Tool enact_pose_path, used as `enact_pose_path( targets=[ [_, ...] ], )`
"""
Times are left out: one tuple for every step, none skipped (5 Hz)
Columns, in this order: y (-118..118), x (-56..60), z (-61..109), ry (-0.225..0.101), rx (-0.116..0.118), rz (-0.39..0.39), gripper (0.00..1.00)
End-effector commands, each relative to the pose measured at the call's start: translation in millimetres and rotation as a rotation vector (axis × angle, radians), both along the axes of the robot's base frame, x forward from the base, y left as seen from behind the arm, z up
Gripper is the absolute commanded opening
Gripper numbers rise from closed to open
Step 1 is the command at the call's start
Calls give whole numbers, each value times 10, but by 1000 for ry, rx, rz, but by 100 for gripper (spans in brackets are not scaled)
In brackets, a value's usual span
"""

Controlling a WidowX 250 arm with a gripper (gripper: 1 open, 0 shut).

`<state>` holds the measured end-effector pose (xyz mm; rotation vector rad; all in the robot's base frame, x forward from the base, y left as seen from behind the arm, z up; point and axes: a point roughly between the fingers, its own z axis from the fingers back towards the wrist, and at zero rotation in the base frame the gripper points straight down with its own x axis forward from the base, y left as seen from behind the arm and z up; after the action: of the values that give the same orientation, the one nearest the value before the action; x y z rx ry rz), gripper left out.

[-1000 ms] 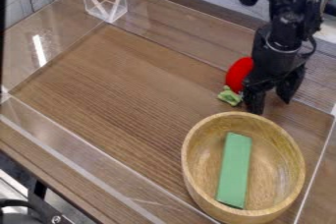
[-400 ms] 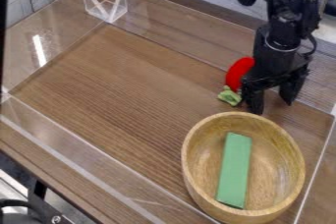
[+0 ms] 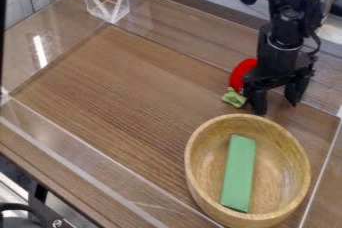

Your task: Move the red fruit to the left

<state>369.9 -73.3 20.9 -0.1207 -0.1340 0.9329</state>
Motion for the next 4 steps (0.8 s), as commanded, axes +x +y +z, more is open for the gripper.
enact_pose_path(
  targets=[
    [116,93,91,-60,-1,25,100],
    [192,73,219,-61,2,-4,100],
    [254,62,353,-60,5,-44,0],
    [262,61,613,-55,-2,-160,0]
  ],
)
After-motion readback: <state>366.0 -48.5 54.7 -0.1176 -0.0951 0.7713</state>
